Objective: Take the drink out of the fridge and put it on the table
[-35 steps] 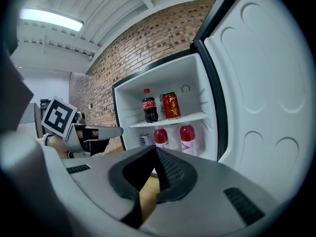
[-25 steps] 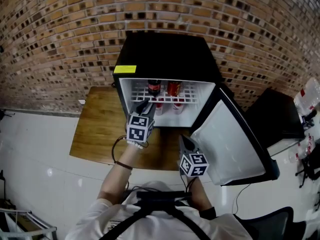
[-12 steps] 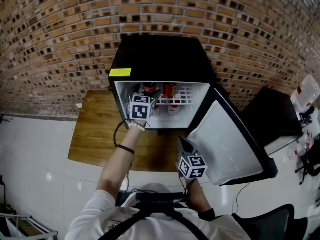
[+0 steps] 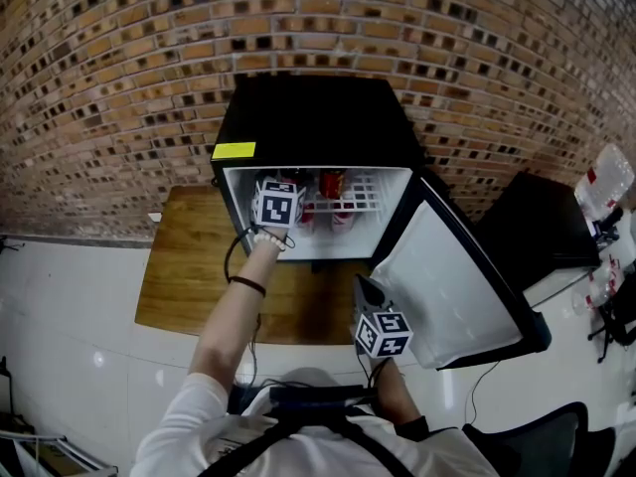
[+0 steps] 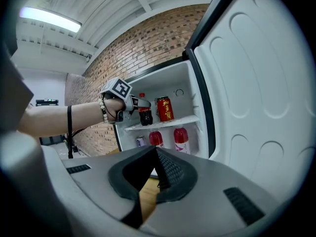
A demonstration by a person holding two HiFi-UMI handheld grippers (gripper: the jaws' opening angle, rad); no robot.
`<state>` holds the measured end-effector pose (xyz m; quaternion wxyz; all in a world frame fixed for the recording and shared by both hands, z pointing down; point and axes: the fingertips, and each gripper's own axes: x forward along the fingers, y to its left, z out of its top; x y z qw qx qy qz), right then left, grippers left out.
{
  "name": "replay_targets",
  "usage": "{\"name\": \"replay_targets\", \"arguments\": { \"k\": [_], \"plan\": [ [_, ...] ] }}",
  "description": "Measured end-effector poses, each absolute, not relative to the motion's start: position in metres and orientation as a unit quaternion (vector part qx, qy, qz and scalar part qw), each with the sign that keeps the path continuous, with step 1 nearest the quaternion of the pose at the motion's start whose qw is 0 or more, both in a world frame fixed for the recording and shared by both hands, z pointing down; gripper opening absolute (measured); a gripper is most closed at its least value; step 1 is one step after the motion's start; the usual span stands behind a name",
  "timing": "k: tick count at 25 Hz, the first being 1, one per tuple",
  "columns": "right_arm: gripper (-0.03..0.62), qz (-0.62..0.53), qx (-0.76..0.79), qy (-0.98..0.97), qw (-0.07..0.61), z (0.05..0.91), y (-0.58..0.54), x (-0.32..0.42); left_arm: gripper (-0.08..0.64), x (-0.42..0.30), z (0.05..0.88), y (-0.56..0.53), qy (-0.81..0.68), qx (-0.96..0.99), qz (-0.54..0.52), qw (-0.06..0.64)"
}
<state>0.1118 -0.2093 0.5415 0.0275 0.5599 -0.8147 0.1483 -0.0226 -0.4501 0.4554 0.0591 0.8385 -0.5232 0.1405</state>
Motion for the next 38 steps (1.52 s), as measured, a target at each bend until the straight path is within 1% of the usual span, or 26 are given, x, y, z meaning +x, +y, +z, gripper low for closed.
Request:
{"name": "replay_targets", "arguments": {
  "k": [2, 6, 14, 20, 30, 38],
  "plan": [
    [0.008, 0.148, 0.56, -0.815, 0.027, 0.541, -0.209, 0.112, 0.35, -0.023, 0.455, -0.452, -0.525, 0.837, 0.143, 0.057],
    [0.008, 0.148, 0.563, -0.813, 0.026, 0.541, -0.209, 0.115, 0.301, -0.024, 0.456, -0.454, -0.523, 0.837, 0.15, 0.054],
    [0.008, 0.146, 0.563, -0.813, 0.025, 0.539, -0.208, 0.116, 0.295, -0.023, 0.454, -0.451, -0.516, 0.841, 0.15, 0.07],
    [0.009, 0.147, 0.562, -0.814, 0.026, 0.538, -0.207, 0.114, 0.293, -0.021, 0.443, -0.437, -0.51, 0.848, 0.131, 0.065],
    [0.009, 0.145, 0.549, -0.823, 0.028, 0.537, -0.207, 0.102, 0.293, -0.025, 0.431, -0.392, -0.492, 0.861, 0.112, 0.071],
    [0.008, 0.146, 0.544, -0.826, 0.03, 0.538, -0.205, 0.099, 0.293, -0.026, 0.449, -0.346, -0.476, 0.87, 0.099, 0.075]
  ]
}}
